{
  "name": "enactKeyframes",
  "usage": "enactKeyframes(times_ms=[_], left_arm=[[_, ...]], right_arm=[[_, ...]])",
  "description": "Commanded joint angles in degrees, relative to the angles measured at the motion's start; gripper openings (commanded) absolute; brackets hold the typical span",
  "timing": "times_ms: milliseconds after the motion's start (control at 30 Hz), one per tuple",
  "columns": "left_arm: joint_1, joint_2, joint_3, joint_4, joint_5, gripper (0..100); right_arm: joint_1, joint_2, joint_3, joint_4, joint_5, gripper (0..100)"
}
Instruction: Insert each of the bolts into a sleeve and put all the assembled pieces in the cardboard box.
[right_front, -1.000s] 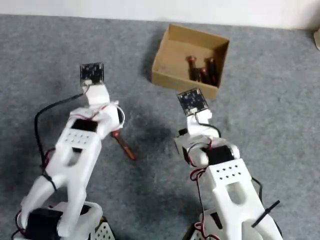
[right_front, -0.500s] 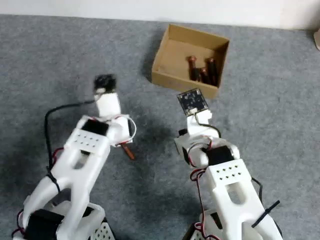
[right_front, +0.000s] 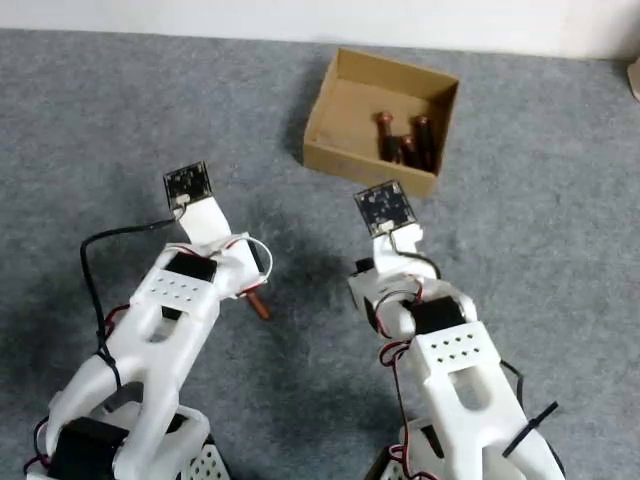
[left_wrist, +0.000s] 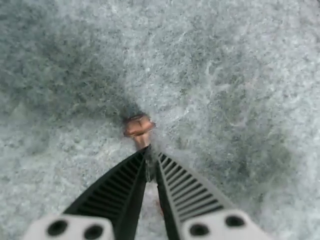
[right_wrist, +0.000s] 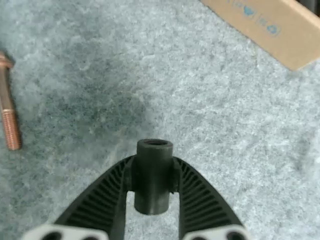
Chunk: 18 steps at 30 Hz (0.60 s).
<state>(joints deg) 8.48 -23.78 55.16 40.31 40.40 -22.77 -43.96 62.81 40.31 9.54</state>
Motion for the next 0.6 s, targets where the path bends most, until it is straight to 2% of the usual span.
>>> enactKeyframes(times_ms=[0, 233, 433, 500, 567], left_arm=[[0.4, -0.22, -0.13, -0.7, 0.35, 1], [2.95, -0.13, 0.04, -0.7, 0.44, 4], [3.21, -0.04, 1.8, -0.79, 0.62, 27], [3.03, -0.04, 3.56, -0.88, 1.58, 31], [2.86, -0.04, 4.97, -0.97, 2.11, 30]], right_arm=[[0.75, -1.36, -0.31, -1.98, 0.53, 0.4], [0.75, -1.36, -0.31, -1.98, 0.62, 0.4], [0.75, -1.36, -0.31, -1.98, 0.62, 0.4], [0.75, -1.36, -0.31, -1.98, 0.62, 0.4], [0.75, -1.36, -0.31, -1.98, 0.62, 0.4]])
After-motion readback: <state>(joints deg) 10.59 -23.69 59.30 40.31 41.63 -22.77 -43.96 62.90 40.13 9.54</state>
